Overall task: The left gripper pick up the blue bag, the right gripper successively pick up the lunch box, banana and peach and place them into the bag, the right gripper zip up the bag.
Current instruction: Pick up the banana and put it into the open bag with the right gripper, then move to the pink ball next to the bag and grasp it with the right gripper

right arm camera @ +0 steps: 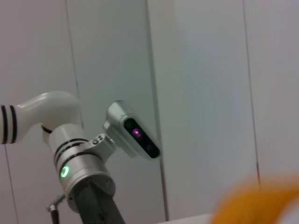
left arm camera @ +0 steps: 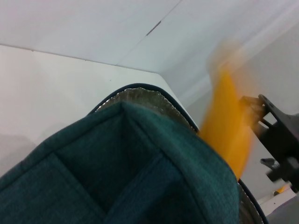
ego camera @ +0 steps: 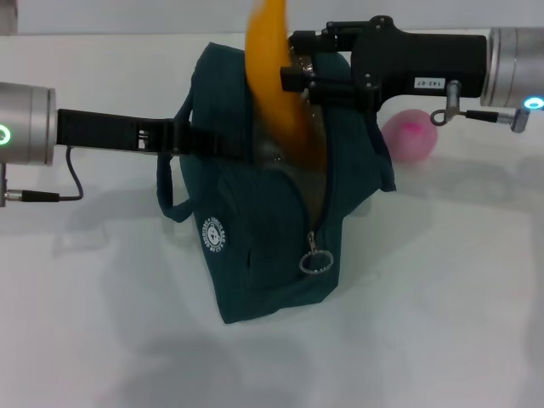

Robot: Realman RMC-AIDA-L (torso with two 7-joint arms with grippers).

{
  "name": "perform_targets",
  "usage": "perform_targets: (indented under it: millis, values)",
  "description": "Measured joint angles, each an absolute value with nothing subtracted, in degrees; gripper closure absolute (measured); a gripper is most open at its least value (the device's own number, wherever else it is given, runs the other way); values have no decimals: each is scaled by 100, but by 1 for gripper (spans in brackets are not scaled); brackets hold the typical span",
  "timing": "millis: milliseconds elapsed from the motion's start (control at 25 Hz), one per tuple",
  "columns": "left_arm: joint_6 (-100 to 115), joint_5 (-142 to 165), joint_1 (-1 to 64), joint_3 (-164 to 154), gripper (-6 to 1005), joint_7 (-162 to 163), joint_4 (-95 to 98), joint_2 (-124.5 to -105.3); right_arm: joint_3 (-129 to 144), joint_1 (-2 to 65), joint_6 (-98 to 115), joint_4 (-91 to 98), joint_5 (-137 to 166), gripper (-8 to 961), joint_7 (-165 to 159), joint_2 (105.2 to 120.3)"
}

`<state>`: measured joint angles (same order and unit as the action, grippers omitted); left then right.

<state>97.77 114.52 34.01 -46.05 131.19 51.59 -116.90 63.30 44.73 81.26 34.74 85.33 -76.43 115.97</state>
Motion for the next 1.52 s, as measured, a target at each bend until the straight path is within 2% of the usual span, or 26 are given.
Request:
perform_targets:
  millis: [120,360,760,1280,1400,1520]
  values:
    - [9774,11456,3400,-4605,968,13108,5159,-11689,6338,4451,8196,3489,8526,373,-7618,11601]
    - [9764,11455,3401,-4599,968,13106,5159,-11689,6278,4300,8374,3667,8382,292,-7607,11586]
    - [9764,11449,3320,-4527,968,13105,5159,-11681,5914,3321,8311,4777,7897,188,-7750,11508]
    - [9764,11426,3221,-4516,968,13096,5159,-11676,5498,3104,6905,4081,8532,192,-8273,11234]
    - [9764,11425,3218,-4517,968,13096,5159,-11690,5542,3182,6702,3777,8752,193,-8277,11211]
    - [9764,11424,3217,-4518,968,13096,5159,-11697,5550,3321,6421,3497,9082,194,-8277,11256]
